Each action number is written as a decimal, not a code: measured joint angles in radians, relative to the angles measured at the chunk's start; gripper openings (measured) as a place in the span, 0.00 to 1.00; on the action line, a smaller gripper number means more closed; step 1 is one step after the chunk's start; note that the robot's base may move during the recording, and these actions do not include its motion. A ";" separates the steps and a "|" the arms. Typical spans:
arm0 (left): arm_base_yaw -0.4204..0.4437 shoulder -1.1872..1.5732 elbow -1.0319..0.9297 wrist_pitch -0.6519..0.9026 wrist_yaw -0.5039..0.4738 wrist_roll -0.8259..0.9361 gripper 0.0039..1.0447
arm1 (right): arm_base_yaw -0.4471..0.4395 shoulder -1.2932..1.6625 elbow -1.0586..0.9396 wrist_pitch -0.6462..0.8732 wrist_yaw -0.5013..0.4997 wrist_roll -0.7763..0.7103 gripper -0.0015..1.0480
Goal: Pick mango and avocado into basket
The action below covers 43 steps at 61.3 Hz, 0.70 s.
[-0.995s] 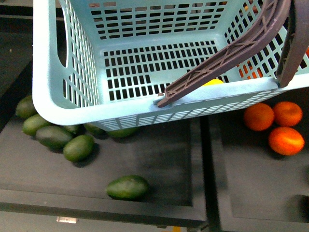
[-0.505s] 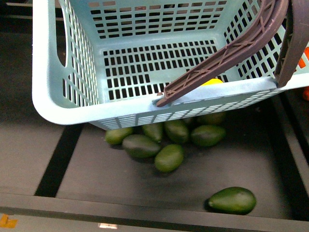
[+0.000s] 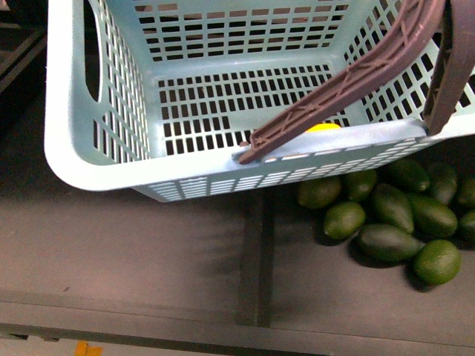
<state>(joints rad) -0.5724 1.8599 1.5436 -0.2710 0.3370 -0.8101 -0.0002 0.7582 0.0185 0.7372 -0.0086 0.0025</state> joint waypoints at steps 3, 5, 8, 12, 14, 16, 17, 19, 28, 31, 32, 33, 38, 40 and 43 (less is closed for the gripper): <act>0.009 0.000 0.000 0.000 -0.006 0.000 0.14 | 0.000 0.000 0.000 0.000 -0.001 0.000 0.92; 0.013 0.000 0.000 0.000 -0.018 0.002 0.14 | 0.000 -0.001 0.000 0.000 0.000 0.000 0.92; 0.014 0.000 0.000 0.000 -0.031 0.007 0.14 | 0.000 0.000 0.000 0.000 0.005 0.000 0.92; 0.014 0.000 0.000 0.000 -0.038 0.016 0.14 | 0.000 0.001 0.000 0.000 0.006 0.000 0.92; 0.013 0.000 0.000 0.000 -0.034 0.018 0.14 | 0.000 0.001 0.000 0.000 0.005 0.000 0.92; 0.012 0.000 0.000 0.000 -0.031 0.015 0.14 | 0.008 -0.005 0.008 -0.031 0.040 0.015 0.92; 0.011 0.000 0.000 0.000 -0.026 0.011 0.14 | 0.019 -0.013 0.031 -0.116 0.105 0.039 0.92; 0.011 0.000 0.000 0.000 -0.021 0.008 0.14 | 0.021 -0.013 0.078 -0.259 0.185 0.080 0.92; -0.001 0.000 0.000 0.000 -0.006 0.006 0.14 | -0.122 0.076 0.237 -0.592 0.202 0.127 0.92; -0.004 0.000 0.000 0.000 0.005 0.003 0.14 | -0.215 0.166 0.270 -0.523 0.082 0.054 0.92; -0.006 0.000 0.000 0.000 0.008 0.003 0.14 | -0.228 0.180 0.275 -0.510 0.066 0.041 0.92; -0.008 0.000 0.000 0.000 0.008 0.002 0.14 | -0.255 0.211 0.289 -0.482 0.035 0.013 0.92; -0.015 0.000 0.000 0.000 0.012 -0.002 0.14 | -0.359 0.353 0.341 -0.346 -0.068 -0.130 0.92; -0.015 0.000 0.000 0.000 0.011 -0.003 0.14 | -0.406 0.430 0.370 -0.313 -0.125 -0.221 0.92; -0.012 0.000 0.000 0.000 0.001 -0.003 0.14 | -0.477 0.570 0.435 -0.362 -0.212 -0.385 0.92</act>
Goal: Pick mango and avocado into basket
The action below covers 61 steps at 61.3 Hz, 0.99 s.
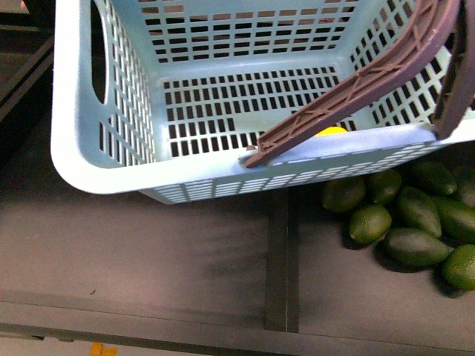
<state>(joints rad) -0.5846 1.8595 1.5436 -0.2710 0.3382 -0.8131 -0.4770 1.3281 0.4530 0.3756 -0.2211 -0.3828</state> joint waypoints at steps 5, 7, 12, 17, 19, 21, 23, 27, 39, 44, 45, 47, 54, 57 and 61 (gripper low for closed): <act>0.008 0.000 0.000 0.000 -0.017 0.006 0.14 | -0.075 0.222 0.082 -0.068 -0.015 -0.291 0.92; 0.009 0.000 0.000 0.000 -0.020 0.008 0.14 | -0.088 0.277 0.103 -0.075 -0.001 -0.380 0.92; 0.009 0.000 0.000 0.000 -0.014 0.008 0.14 | -0.104 0.443 0.175 -0.073 0.079 -0.634 0.92; 0.008 0.000 0.000 0.000 -0.003 0.007 0.14 | -0.089 0.551 0.235 -0.075 0.114 -0.695 0.92; 0.008 0.000 0.000 0.000 -0.001 0.006 0.14 | -0.081 0.588 0.261 -0.087 0.117 -0.695 0.92; 0.008 0.000 0.000 0.000 0.000 0.006 0.14 | -0.075 0.623 0.287 -0.101 0.120 -0.694 0.92; 0.008 0.000 0.000 0.000 0.001 0.006 0.14 | -0.070 0.659 0.312 -0.110 0.129 -0.696 0.92; 0.007 0.000 0.000 0.000 0.001 0.006 0.14 | -0.062 0.731 0.357 -0.114 0.151 -0.708 0.92; 0.007 0.000 0.000 0.000 -0.005 0.005 0.14 | -0.068 0.887 0.489 -0.133 0.191 -0.746 0.92; 0.007 0.000 0.000 0.000 -0.010 0.007 0.14 | -0.074 0.932 0.544 -0.171 0.198 -0.782 0.92; 0.007 0.000 0.000 0.000 -0.010 0.007 0.14 | -0.076 0.943 0.559 -0.182 0.201 -0.795 0.92; 0.007 0.000 0.000 0.000 -0.010 0.007 0.14 | -0.077 0.955 0.573 -0.192 0.203 -0.806 0.92; 0.007 0.000 0.000 0.000 -0.008 0.006 0.14 | -0.080 1.006 0.640 -0.240 0.199 -0.840 0.92; 0.007 0.000 0.000 0.000 -0.007 0.006 0.14 | -0.079 1.027 0.666 -0.247 0.198 -0.842 0.92; 0.007 0.000 0.000 0.000 -0.005 0.006 0.14 | -0.073 1.062 0.717 -0.272 0.193 -0.840 0.92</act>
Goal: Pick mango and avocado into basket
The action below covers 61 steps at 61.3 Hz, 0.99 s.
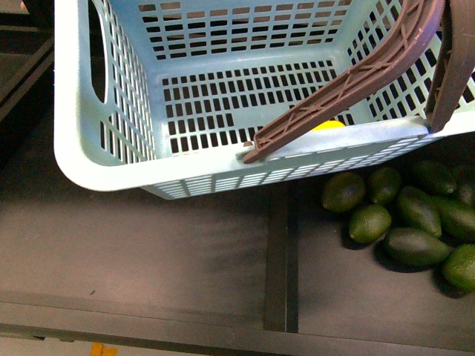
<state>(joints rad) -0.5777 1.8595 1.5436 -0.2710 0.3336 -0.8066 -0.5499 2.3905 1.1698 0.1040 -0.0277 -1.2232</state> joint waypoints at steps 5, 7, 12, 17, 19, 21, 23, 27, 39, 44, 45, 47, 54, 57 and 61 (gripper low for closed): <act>0.000 0.000 0.000 0.000 0.002 0.000 0.14 | 0.011 0.046 0.068 -0.028 -0.006 0.012 0.92; -0.001 0.000 0.000 0.000 0.003 0.000 0.14 | 0.015 0.060 0.086 -0.031 -0.006 0.020 0.92; -0.001 0.000 0.000 0.000 0.003 -0.001 0.14 | 0.024 0.090 0.123 -0.037 -0.009 0.034 0.92; -0.001 0.000 0.000 0.000 0.000 -0.001 0.14 | 0.038 0.121 0.156 -0.046 -0.010 0.048 0.92; -0.001 0.000 0.000 0.000 -0.001 -0.001 0.14 | 0.041 0.129 0.163 -0.049 -0.011 0.052 0.92; -0.001 0.000 0.000 0.000 -0.003 -0.001 0.14 | 0.047 0.141 0.173 -0.054 -0.012 0.053 0.92; -0.001 0.000 0.000 0.000 -0.004 0.000 0.14 | 0.050 0.150 0.179 -0.055 -0.011 0.056 0.92; -0.001 0.000 0.000 0.000 -0.004 0.000 0.14 | 0.060 0.170 0.192 -0.061 -0.011 0.057 0.92; -0.001 0.000 0.000 0.000 0.000 -0.001 0.14 | 0.068 0.203 0.222 -0.066 -0.009 0.060 0.92; -0.001 0.000 0.000 0.000 0.000 -0.002 0.14 | 0.069 0.217 0.236 -0.066 -0.008 0.064 0.92; -0.001 0.000 0.000 0.000 0.000 -0.002 0.14 | 0.070 0.221 0.240 -0.066 -0.007 0.068 0.92; -0.001 0.000 0.000 0.000 0.000 -0.002 0.14 | 0.070 0.226 0.245 -0.066 -0.006 0.072 0.92; -0.001 0.000 0.000 0.000 0.000 -0.002 0.14 | 0.071 0.243 0.261 -0.067 -0.005 0.086 0.92; -0.001 0.000 0.000 0.000 0.000 -0.002 0.14 | 0.072 0.249 0.269 -0.067 -0.005 0.095 0.92; -0.001 0.000 0.000 0.000 0.000 -0.002 0.14 | 0.075 0.253 0.278 -0.067 -0.007 0.107 0.92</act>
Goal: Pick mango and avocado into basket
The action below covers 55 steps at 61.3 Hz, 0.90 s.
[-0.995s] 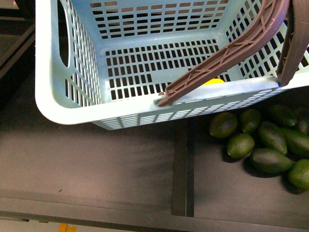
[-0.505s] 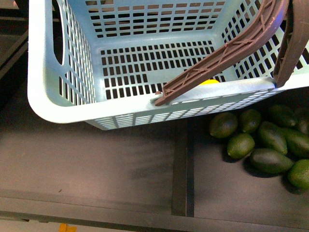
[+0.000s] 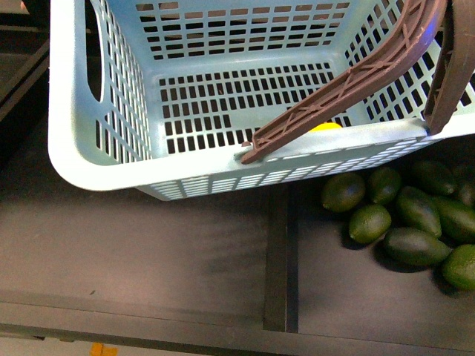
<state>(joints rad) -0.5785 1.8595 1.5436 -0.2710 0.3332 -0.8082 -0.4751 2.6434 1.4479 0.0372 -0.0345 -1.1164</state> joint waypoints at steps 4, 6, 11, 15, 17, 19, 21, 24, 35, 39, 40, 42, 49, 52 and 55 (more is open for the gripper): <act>0.000 0.000 0.000 0.000 0.000 0.000 0.14 | 0.005 0.006 0.013 0.000 -0.003 0.009 0.92; 0.000 0.000 0.000 0.000 0.000 0.000 0.14 | 0.006 0.008 0.017 0.000 -0.005 0.017 0.92; 0.000 0.000 0.000 0.000 0.000 0.000 0.14 | 0.013 0.015 0.028 0.001 -0.008 0.033 0.92; 0.000 0.000 0.000 0.000 -0.001 0.000 0.14 | 0.017 0.019 0.035 0.001 -0.011 0.042 0.92; 0.000 0.000 0.000 0.000 0.000 0.000 0.14 | 0.018 0.021 0.037 0.001 -0.010 0.044 0.92; 0.000 0.000 0.000 0.000 0.000 0.000 0.14 | 0.019 0.024 0.040 0.001 -0.010 0.048 0.92; 0.000 0.000 0.000 0.000 0.000 0.000 0.14 | 0.020 0.026 0.043 0.001 -0.011 0.049 0.92; 0.000 0.000 0.000 0.000 0.000 0.000 0.14 | 0.020 0.027 0.043 0.001 -0.011 0.051 0.92; 0.000 0.000 0.000 0.000 0.000 0.000 0.14 | 0.020 0.029 0.045 0.000 -0.010 0.053 0.92; 0.000 0.000 0.000 0.000 0.000 0.000 0.14 | 0.019 0.029 0.045 0.000 -0.013 0.055 0.85; 0.000 0.000 0.000 0.000 0.000 0.000 0.14 | 0.019 0.030 0.045 0.000 -0.013 0.055 0.84; 0.000 0.000 0.000 0.000 0.000 0.000 0.14 | 0.019 0.031 0.045 0.000 -0.014 0.055 0.80; 0.000 0.000 0.000 0.000 0.000 0.000 0.14 | 0.019 0.032 0.040 0.000 -0.018 0.055 0.66; 0.000 0.000 0.000 0.000 0.000 0.000 0.14 | 0.019 0.032 0.039 0.000 -0.018 0.055 0.63; 0.000 0.000 0.000 0.000 0.000 0.000 0.14 | 0.017 0.032 0.037 0.000 -0.020 0.055 0.61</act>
<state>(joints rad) -0.5785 1.8595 1.5436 -0.2710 0.3328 -0.8082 -0.4583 2.6759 1.4845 0.0376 -0.0544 -1.0615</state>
